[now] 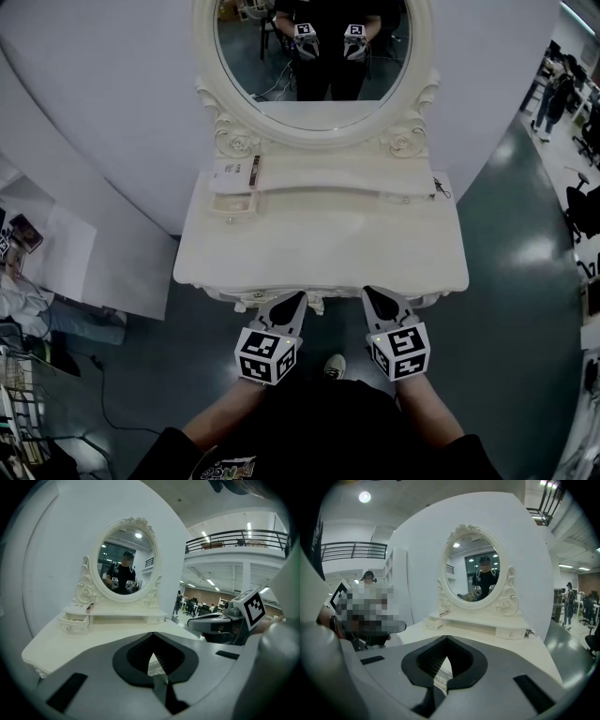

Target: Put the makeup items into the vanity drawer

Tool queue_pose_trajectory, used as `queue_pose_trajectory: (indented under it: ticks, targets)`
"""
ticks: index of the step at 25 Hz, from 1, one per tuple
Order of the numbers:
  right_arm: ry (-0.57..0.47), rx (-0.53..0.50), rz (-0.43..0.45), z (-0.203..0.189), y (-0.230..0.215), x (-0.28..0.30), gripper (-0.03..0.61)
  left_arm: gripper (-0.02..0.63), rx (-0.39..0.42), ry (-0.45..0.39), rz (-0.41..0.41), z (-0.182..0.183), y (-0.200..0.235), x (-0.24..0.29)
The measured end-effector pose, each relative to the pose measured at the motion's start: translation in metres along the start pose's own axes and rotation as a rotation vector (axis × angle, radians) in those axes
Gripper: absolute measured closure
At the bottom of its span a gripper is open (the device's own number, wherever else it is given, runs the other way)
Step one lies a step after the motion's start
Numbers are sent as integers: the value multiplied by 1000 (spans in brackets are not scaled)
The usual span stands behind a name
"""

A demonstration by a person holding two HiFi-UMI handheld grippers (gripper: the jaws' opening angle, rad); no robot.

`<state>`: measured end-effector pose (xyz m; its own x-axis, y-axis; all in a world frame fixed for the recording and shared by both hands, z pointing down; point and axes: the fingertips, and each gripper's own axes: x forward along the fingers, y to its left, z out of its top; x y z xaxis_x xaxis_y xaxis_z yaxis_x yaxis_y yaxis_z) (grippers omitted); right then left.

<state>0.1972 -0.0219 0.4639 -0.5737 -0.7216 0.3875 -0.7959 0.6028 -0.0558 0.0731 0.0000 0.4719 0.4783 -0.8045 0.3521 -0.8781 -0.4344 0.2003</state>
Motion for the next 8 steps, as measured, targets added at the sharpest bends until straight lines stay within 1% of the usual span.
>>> queue_pose_trajectory:
  ticks: [8]
  targets:
    - [2, 3, -3, -1, -6, 1, 551, 606, 3, 2, -4, 2, -1, 7]
